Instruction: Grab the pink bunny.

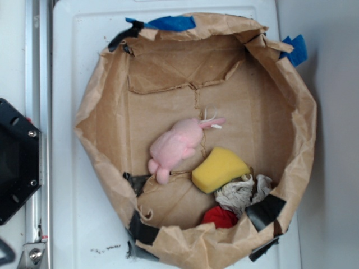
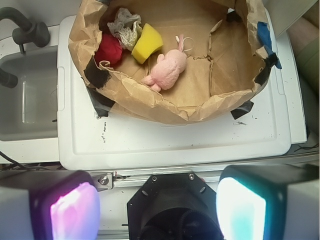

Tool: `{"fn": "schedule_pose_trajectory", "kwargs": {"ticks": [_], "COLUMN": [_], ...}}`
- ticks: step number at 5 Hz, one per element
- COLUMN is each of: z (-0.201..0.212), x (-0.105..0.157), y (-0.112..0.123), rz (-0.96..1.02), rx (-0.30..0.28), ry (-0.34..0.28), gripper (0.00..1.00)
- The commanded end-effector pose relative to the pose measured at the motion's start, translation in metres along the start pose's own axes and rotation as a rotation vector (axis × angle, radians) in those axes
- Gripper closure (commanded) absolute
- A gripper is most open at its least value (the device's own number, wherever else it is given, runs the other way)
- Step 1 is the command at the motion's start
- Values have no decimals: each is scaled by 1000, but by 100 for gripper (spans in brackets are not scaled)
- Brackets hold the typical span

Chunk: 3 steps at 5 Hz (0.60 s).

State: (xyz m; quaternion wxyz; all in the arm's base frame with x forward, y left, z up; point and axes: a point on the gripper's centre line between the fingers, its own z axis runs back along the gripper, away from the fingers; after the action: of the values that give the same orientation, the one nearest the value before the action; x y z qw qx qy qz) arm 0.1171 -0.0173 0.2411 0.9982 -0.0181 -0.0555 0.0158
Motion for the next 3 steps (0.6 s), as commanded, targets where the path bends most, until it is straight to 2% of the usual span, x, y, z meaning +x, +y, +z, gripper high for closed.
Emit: {"fn": "schedule_pose_trajectory", "kwargs": {"ticks": [1,2,3], "z": [0,0,-12], "x": [0,37,79], "y": [0,-11,-17], "rz": [0,87,190], "rx": [0,-19,-41], "ry": [0,36,42], "gripper": [0,0,0]}}
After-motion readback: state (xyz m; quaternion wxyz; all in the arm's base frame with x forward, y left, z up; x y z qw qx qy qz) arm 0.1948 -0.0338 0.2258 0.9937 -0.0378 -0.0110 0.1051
